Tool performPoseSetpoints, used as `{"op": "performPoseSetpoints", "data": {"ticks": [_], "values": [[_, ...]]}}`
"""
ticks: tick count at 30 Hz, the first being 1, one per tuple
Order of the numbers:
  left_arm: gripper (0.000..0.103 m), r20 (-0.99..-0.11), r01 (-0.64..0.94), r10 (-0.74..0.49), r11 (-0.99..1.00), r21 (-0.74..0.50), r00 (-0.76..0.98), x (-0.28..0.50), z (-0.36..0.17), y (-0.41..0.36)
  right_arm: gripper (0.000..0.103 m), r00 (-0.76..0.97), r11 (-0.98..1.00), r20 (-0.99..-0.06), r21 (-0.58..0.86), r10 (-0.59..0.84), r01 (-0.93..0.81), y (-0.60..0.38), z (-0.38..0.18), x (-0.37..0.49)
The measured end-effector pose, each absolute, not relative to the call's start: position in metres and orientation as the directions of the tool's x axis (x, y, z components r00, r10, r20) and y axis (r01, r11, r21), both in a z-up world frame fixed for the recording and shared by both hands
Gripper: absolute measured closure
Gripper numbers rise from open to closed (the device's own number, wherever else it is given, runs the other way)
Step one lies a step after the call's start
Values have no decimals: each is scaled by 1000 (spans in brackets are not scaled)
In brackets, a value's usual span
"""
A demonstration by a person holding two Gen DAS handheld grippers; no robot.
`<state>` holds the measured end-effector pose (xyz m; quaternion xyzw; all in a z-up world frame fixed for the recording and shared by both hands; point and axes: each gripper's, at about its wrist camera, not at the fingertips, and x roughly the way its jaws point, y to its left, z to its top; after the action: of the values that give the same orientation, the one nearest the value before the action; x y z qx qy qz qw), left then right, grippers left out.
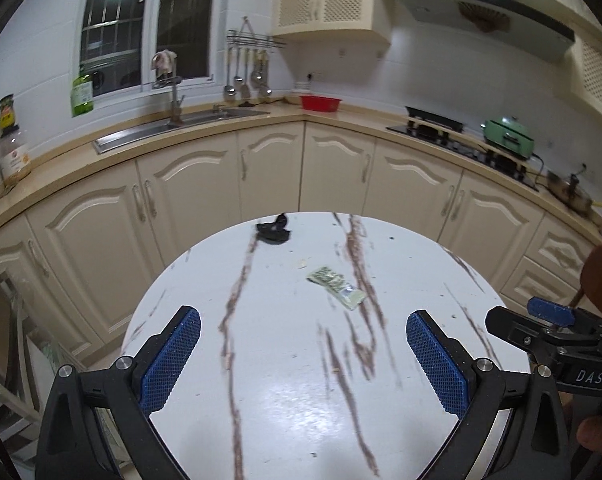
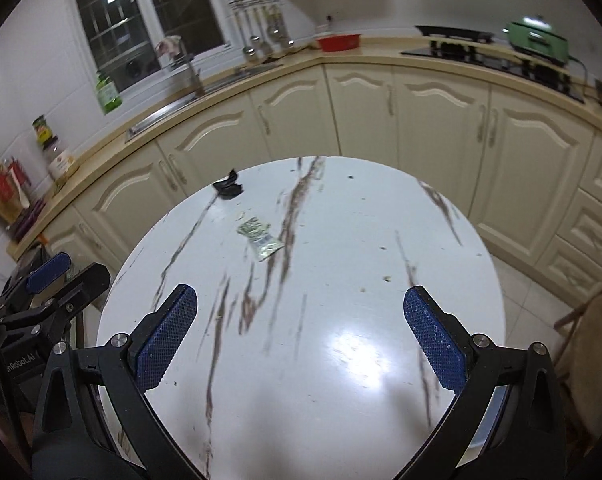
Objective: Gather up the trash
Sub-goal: 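Return both tools above the table toward the black bag and packet, then grasp the green-white packet with the right tool while the left tool grasps the black bag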
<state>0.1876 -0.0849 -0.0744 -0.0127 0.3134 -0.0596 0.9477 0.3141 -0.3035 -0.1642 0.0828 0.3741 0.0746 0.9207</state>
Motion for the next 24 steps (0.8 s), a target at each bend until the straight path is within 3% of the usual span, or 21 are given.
{"op": "performPoseSetpoints", "data": {"ticks": [8, 24], "values": [[1, -612, 45, -88, 995, -85, 786, 208, -79, -61, 0, 679, 975, -700, 167, 221, -146, -270, -174, 345], [1, -714, 1, -49, 998, -68, 699, 389, -126, -63, 4, 544, 970, -819, 62, 184, -236, -226, -253, 483]]}}
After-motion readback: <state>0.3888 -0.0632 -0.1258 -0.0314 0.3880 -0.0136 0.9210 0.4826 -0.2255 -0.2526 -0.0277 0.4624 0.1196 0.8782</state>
